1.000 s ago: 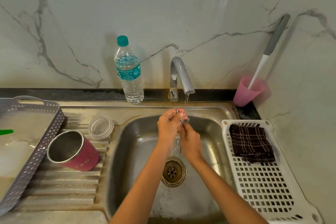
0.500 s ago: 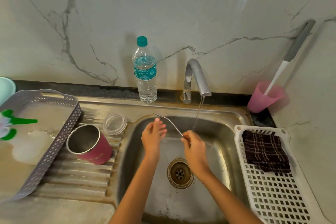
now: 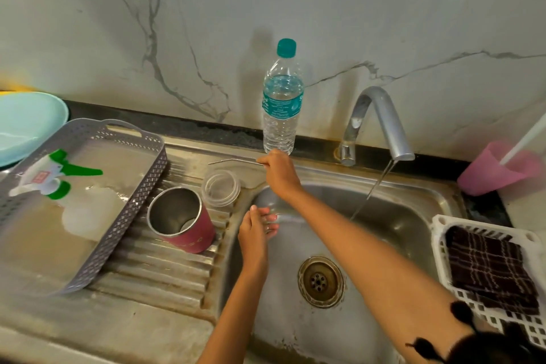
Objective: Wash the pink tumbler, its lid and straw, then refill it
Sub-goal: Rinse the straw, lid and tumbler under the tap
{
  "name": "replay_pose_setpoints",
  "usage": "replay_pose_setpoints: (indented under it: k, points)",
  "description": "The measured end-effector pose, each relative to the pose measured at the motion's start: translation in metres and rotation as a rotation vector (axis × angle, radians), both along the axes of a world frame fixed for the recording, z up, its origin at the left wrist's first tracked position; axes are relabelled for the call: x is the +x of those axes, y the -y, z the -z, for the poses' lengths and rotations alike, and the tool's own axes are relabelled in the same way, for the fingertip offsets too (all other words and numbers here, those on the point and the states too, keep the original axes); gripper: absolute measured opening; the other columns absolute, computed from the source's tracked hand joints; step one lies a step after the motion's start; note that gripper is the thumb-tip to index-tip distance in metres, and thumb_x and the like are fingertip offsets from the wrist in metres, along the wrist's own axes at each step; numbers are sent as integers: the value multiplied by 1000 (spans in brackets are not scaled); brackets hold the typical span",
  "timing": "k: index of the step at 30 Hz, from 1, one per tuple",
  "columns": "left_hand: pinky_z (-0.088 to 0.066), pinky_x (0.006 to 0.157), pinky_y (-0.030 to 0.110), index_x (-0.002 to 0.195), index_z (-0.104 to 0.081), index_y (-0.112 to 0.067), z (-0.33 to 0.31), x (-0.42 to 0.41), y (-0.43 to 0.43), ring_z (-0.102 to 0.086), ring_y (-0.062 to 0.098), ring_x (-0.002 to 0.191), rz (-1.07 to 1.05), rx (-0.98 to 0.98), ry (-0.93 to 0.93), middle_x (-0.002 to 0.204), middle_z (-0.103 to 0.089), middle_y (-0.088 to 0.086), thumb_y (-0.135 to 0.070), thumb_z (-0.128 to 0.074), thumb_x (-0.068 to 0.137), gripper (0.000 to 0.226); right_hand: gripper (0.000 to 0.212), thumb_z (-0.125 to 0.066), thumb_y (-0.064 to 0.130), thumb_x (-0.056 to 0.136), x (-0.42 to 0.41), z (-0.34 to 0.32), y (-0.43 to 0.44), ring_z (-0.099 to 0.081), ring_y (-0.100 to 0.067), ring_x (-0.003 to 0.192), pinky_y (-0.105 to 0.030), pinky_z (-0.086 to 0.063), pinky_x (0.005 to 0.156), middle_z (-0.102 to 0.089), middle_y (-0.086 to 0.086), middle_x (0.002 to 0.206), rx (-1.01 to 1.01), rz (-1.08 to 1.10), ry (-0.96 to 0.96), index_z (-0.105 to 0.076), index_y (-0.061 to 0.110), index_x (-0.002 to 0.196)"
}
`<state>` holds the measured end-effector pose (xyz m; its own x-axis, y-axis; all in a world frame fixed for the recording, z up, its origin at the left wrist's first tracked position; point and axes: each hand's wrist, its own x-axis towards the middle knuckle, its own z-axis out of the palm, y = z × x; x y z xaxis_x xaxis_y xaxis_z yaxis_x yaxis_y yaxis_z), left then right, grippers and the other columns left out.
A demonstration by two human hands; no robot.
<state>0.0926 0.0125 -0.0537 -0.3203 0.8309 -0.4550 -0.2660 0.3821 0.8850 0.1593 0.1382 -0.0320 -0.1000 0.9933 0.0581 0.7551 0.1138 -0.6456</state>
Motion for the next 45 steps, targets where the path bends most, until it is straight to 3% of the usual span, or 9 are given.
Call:
replay_pose_setpoints:
  k: [14,16,19,23,27,31,39,43,45]
  points:
    - [-54,76,33,90,-65,-9,14,2,4,-65,27,78,47,-47,40,83,-68,13,-30,-37,106,38,12,-60,1,82,-30,-4,-1,-62,-35,70,-39,-51,63,-66,-19,73,113,34,96,-68,0,73]
    - [-55,72,29,91,-64,-8,15,4,5,-65,25,78,56,-51,49,83,-67,13,-30,-37,106,38,28,-61,17,88,-38,-9,13,-59,-32,67,-38,-45,62,-64,-19,69,205,-8,164,-66,0,66]
    - [-51,67,22,95,-64,-15,16,8,8,-67,17,79,79,-59,48,89,-69,8,-32,-38,106,33,42,-54,43,92,-50,-13,25,-56,-31,73,-34,-38,61,-64,-19,80,-60,-60,99,-57,9,68]
    - [-49,68,21,103,-63,-19,16,9,9,-67,15,86,95,-80,39,95,-69,3,-32,-37,106,29,26,-54,21,87,-55,-11,25,-53,-32,73,-33,-37,61,-58,-17,75,-212,-49,5,-47,9,65]
    - [-52,66,21,100,-65,-9,16,8,8,-69,16,78,93,-76,77,89,-70,10,-37,-36,105,40,17,-56,12,81,-34,-17,34,-58,-31,71,-35,-47,68,-63,-16,69,-242,61,-226,-65,-3,78]
    - [-54,76,29,101,-64,-12,8,23,7,-71,15,80,78,-57,292,90,-71,7,-46,-31,104,47,19,-62,17,84,24,-28,70,-65,-16,80,-25,-47,71,-74,-6,87,-191,220,-336,-74,13,99]
    - [-52,86,44,121,-64,-4,-3,82,-3,-65,30,109,231,-111,609,115,-69,19,-69,-24,95,81,23,-63,24,87,127,-16,136,-66,-13,90,-34,-53,86,-73,2,95,-218,464,-263,-72,22,108]
    - [-53,78,40,128,-58,-2,-4,108,-6,-66,29,103,353,-126,625,111,-67,19,-62,-36,95,72,18,-60,24,91,148,-11,146,-63,-17,83,-36,-52,79,-69,-2,90,-116,494,-196,-71,17,103]
    - [-53,78,39,128,-57,-5,-2,117,-8,-65,27,101,361,-132,637,109,-67,16,-57,-43,95,64,27,-59,23,92,149,-8,151,-59,-17,95,-33,-51,84,-60,-4,108,10,476,-20,-64,14,117]
